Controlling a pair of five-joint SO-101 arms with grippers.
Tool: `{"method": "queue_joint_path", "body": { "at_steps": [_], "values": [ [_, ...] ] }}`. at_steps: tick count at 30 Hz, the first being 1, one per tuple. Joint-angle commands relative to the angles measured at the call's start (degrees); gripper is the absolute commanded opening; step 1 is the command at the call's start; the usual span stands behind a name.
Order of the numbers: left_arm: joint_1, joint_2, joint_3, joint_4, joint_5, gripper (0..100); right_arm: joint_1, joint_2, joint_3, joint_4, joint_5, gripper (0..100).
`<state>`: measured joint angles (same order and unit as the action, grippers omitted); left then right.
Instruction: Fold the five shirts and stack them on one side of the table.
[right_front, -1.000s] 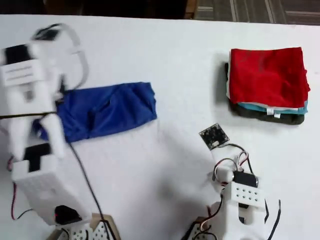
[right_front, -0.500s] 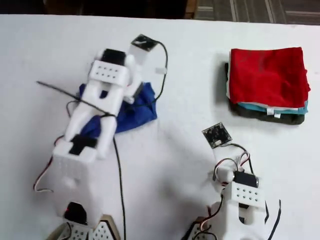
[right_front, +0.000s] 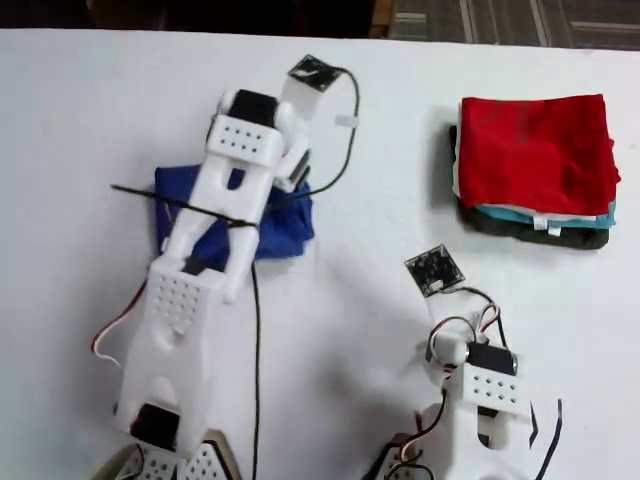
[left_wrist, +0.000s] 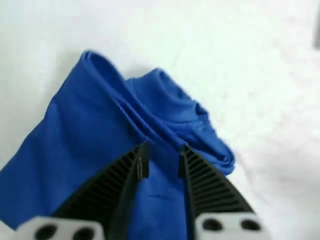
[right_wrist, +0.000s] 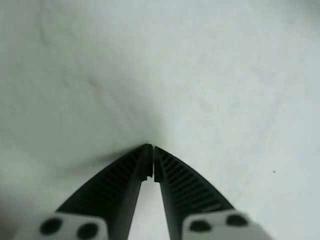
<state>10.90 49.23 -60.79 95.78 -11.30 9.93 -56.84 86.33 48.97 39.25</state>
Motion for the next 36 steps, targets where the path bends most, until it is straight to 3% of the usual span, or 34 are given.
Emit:
{"method": "queue_joint_path", "body": {
  "at_steps": [1, 8, 15, 21, 30, 36],
  "values": [
    [0.6, -0.3, -8.0, 4.2, 0.1, 13, 0.7, -1.1, 0.0, -1.3, -0.4, 1.8],
    [-6.2, -0.4, -11.8, 6.8, -0.9, 13, 0.7, -1.1, 0.0, -1.4, -0.4, 1.8],
    [-13.7, -4.3, 0.0, 6.9, -5.3, 12, 0.7, -1.1, 0.0, -1.4, -0.4, 1.8],
    [-10.5, -5.5, 10.2, 4.1, -5.4, 12, 0.7, -1.1, 0.0, -1.4, -0.4, 1.8],
    [-1.5, -2.7, 10.2, -5.7, -3.1, 12, 0.8, -1.1, 0.0, -1.4, -0.4, 1.8],
    [-0.1, 2.2, 9.5, -10.0, -3.0, 12, 0.8, -1.1, 0.0, -1.4, -0.4, 1.8]
  ]
}}
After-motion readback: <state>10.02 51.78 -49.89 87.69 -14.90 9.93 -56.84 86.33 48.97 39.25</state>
